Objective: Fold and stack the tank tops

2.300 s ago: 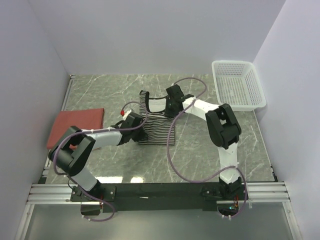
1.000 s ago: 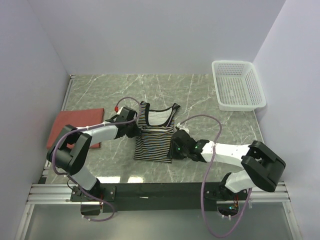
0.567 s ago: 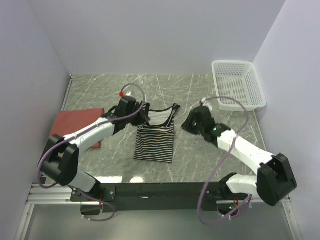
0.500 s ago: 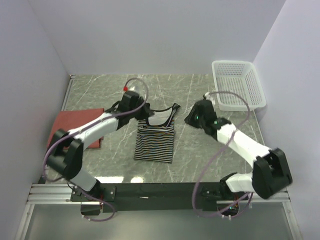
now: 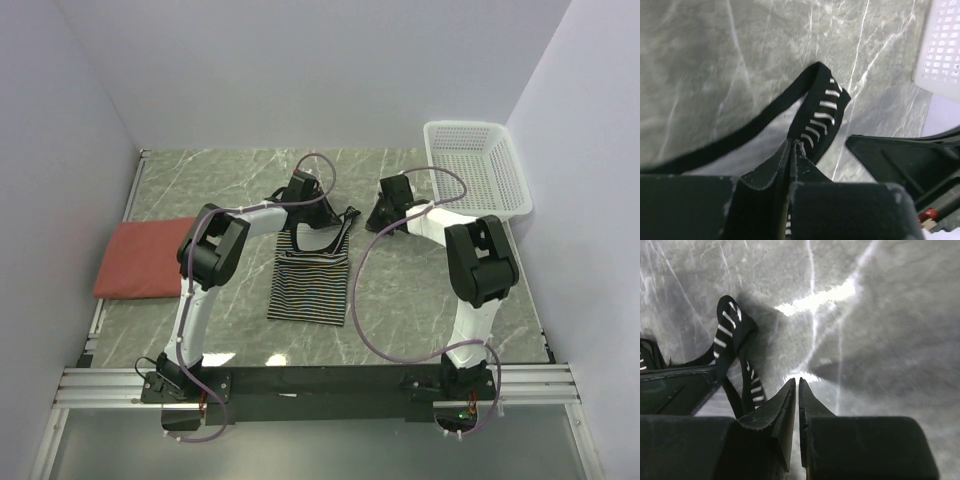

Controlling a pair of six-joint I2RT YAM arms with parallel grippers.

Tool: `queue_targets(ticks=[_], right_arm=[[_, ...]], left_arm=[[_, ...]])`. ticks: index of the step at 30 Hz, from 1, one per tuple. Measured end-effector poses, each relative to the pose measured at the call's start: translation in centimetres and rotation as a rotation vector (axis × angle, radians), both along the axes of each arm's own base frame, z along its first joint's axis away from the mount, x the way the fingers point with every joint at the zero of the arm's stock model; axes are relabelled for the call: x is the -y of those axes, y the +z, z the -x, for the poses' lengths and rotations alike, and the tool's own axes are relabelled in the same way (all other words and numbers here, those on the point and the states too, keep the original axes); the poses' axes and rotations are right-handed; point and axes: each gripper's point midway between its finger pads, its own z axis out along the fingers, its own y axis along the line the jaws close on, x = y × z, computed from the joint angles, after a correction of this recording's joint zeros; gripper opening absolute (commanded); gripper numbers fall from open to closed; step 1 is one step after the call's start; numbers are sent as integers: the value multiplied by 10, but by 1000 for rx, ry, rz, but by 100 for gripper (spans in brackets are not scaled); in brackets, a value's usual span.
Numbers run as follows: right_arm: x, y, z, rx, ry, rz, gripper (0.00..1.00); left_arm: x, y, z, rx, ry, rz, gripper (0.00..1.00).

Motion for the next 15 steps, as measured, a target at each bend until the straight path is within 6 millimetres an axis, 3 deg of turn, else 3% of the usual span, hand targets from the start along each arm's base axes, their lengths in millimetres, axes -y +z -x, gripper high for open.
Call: queue_targets(ticks=[7,15], right_arm=[[-20,-13,-29,-9,17,-58,11],[-37,9,-57,55,12,-136,9]], left_arm=[[17,-3,-8,1,-28,54,6],[22,-10,-6,-18,-35,58,5]])
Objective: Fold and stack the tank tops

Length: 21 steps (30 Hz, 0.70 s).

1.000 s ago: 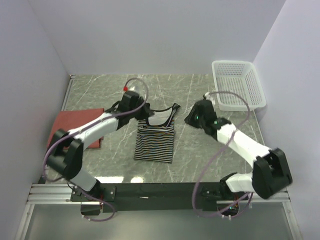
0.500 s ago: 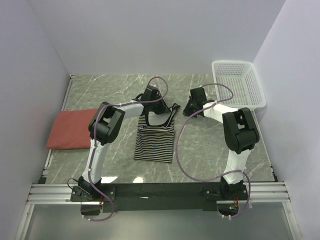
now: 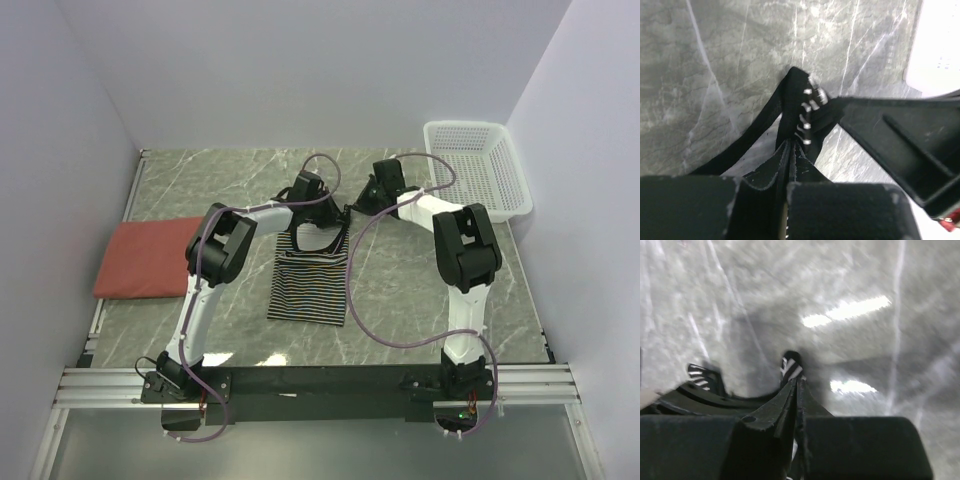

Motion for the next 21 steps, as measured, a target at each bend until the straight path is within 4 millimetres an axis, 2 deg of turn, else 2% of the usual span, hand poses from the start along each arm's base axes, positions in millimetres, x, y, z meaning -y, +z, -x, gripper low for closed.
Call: queue_targets(ticks=[4,9,13,21], right_arm=[[-6,6,-8,21,4,-26,9],[-15,1,-15,16,17,-51,9],[-19,-8,-12,-10,21,-69,9],[-31,-10,-6,-13,36,-96,8]], left_arm=[[1,1,-1,2,0,1,5],[0,0,-1,-3,0,-5,6],[-4,0,-3,-11,11,-23,6],[-21,-1,-11,-23,56,-61,4]])
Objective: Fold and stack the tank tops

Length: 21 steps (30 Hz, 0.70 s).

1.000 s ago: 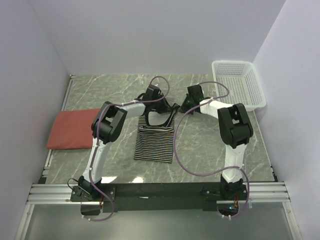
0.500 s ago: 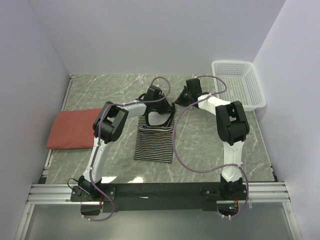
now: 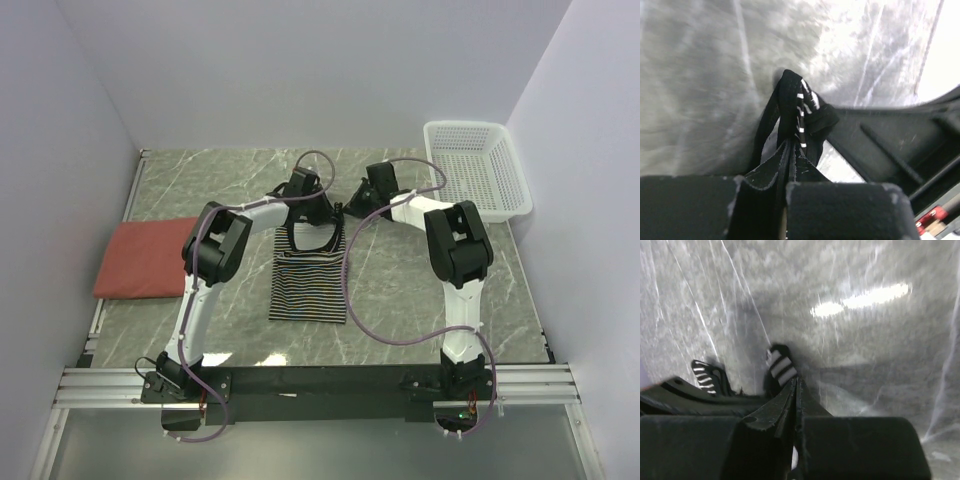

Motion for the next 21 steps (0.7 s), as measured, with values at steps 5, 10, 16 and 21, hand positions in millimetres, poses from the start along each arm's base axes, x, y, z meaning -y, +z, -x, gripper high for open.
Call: queue_targets(ticks=[5,10,16,21], right_arm=[[-1,-6,14,-12,0,-7,8],[-3,0,16,0,2,-22,8],[-9,9,13,23,11,-51,8],[-19,21,8,44,25,-61,8]], left_arm=[[-14,3,-9,9,26,-6,7],[-22,6,-16,23,37,-12,5],[-17,13,-21,23,27,-18,1],[-12,25,-30,54,27,-7,2]])
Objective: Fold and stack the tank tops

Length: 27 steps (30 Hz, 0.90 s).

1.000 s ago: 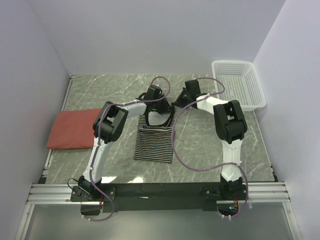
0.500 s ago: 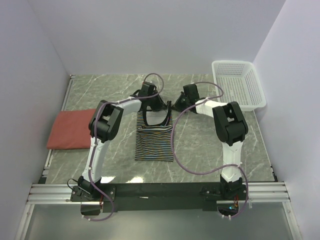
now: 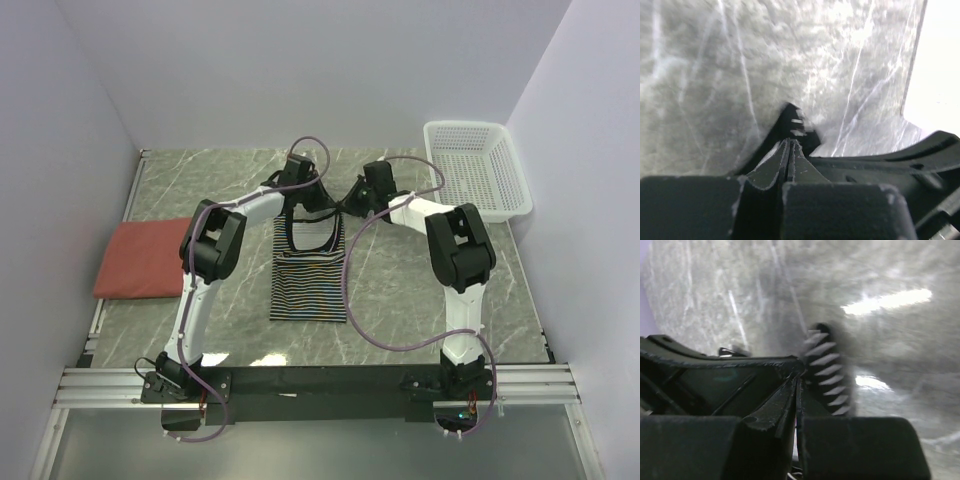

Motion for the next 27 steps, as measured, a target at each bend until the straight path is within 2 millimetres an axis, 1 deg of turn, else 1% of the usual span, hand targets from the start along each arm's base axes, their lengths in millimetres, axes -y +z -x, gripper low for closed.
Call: queue_targets(ticks=[4,6,10,11,14,17,20,22,23,24,25,26,27], right_arm=[[-9,2,-6,10,12,-8,8],[-13,-6,-8,-2,19,-7,8],[-14,-32,-3,-52,24,11,8],[-15,-35,-2,-62,25,5,8],[-19,-32,-10,-55,31,3,8],[-24,-33,-16,-55,46,-4,8],[-33,-34,-22,-48,85,-30,8],[-37,-33,-23,-40,107,-37,14],[-37,-33,-22,-42,115,-38,18],[-38,-32,-22,-36,124,-36,26],[-38,-29,-21,-30,132,-35,31],[-38,-26,-21,-23,140,-31,34],[-37,-23,-20,-15,148,-24,40]], left_arm=[[-9,-1,-8,9,33,-18,5],[-17,-4,-10,-2,51,-30,9],[-34,-8,-15,-23,89,-54,10],[-39,-8,-16,-24,99,-57,10],[-56,-2,-11,-32,126,-67,13],[-71,14,-3,-17,146,-59,17],[-82,40,20,13,150,-39,19],[-86,55,37,31,144,-28,22],[-88,64,48,50,141,-19,23],[-91,70,59,57,138,-16,27],[-95,74,72,58,139,-18,31],[-100,78,86,67,142,-19,39],[-105,80,98,66,149,-24,41]])
